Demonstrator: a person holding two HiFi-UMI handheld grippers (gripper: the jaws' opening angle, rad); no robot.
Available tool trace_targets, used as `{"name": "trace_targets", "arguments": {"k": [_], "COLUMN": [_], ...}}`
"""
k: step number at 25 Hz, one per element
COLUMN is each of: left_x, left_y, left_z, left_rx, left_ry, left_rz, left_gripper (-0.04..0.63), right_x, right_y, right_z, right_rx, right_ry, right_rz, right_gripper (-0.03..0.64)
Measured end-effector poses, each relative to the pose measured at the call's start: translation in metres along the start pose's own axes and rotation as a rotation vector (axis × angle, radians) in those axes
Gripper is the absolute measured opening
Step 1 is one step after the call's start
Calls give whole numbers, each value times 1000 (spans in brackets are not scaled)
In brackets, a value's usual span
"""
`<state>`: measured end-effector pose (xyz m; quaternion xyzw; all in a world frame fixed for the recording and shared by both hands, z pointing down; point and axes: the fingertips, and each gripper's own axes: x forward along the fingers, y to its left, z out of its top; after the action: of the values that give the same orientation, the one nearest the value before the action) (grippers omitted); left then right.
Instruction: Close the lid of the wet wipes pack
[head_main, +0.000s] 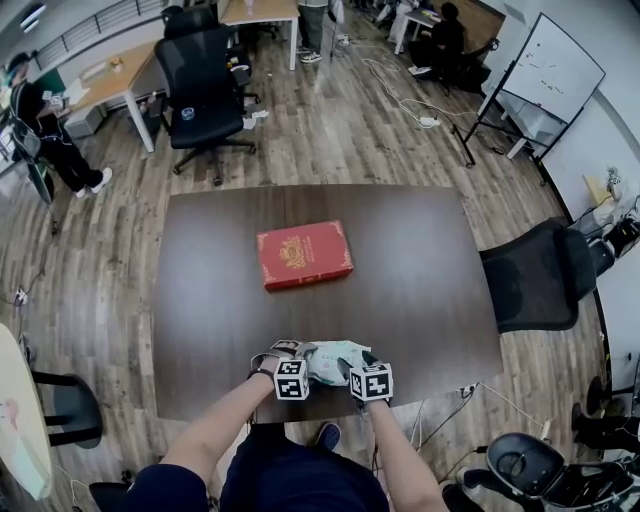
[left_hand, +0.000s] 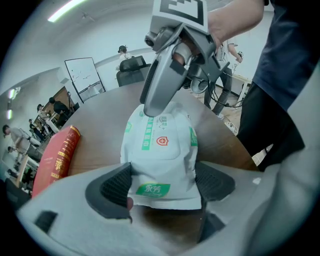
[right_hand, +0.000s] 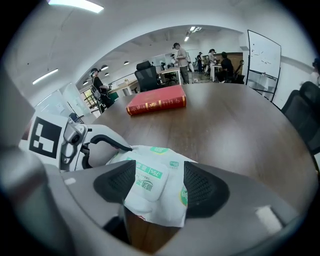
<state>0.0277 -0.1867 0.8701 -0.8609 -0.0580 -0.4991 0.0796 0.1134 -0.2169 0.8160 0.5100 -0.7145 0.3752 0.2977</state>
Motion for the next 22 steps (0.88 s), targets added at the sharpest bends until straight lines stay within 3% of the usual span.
{"name": "trace_targets", "arguments": {"k": [5, 10, 17, 22], "left_x": [2, -2, -2, -6], "left_y": [-5, -2, -4, 1], "left_z": [-2, 4, 2, 7], "left_rx": [-12, -6, -5, -3], "left_ry": [4, -4, 8, -4], "left_rz": [-15, 1, -12, 55], "left_gripper": [388, 388, 388, 430], "right_x": [-33, -68, -116, -135], "right_y": [5, 5, 22, 24], "right_z": [3, -2, -15, -25], "right_rx": [-49, -11, -84, -96], "right_ry": [-52, -121, -187, -200], "right_rz": [19, 21, 2, -13], "right_gripper": [326, 333, 341, 341]}}
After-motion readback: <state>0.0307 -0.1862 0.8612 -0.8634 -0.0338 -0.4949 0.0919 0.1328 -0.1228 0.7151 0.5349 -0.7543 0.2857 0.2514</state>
